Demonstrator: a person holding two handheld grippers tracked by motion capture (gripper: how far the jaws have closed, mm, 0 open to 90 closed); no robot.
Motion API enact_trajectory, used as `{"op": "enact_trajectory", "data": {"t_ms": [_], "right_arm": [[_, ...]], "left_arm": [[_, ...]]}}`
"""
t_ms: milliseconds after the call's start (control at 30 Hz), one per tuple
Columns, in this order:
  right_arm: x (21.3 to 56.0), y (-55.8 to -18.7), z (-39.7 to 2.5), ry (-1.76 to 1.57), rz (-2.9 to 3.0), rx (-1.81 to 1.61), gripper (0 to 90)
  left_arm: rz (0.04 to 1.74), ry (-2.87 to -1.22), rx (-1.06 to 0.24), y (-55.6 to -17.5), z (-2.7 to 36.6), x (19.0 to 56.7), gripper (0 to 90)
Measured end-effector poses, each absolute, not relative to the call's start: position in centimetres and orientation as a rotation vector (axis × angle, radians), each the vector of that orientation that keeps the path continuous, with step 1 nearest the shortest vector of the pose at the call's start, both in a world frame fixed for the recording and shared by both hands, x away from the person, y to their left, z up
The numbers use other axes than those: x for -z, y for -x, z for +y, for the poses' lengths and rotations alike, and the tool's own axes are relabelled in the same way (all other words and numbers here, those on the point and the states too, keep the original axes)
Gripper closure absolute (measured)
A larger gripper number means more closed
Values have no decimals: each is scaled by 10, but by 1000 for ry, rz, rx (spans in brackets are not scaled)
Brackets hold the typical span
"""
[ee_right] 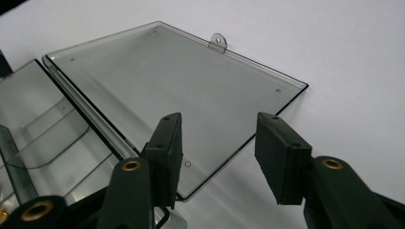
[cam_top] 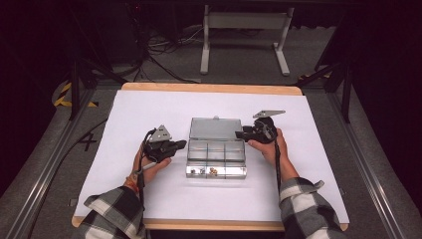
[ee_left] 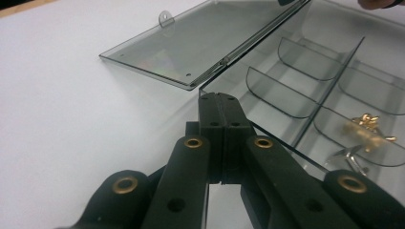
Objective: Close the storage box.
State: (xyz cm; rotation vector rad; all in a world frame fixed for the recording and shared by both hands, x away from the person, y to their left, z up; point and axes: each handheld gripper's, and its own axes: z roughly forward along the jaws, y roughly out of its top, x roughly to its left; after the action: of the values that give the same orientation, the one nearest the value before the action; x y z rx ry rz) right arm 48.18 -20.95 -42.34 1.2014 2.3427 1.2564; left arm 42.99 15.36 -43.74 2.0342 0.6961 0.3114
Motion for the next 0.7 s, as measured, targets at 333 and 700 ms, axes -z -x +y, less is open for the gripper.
{"op": "enact_trajectory", "data": {"t_ms": [333, 700], "right_arm": [[429, -497, -214, -1338, 2392, -1332, 452], [436, -510, -216, -1471, 2426, -1383, 342]], "left_arm": [[738, -2022, -306, -440, 148, 440, 890], [763, -2016, -322, -451, 144, 443, 900]]}}
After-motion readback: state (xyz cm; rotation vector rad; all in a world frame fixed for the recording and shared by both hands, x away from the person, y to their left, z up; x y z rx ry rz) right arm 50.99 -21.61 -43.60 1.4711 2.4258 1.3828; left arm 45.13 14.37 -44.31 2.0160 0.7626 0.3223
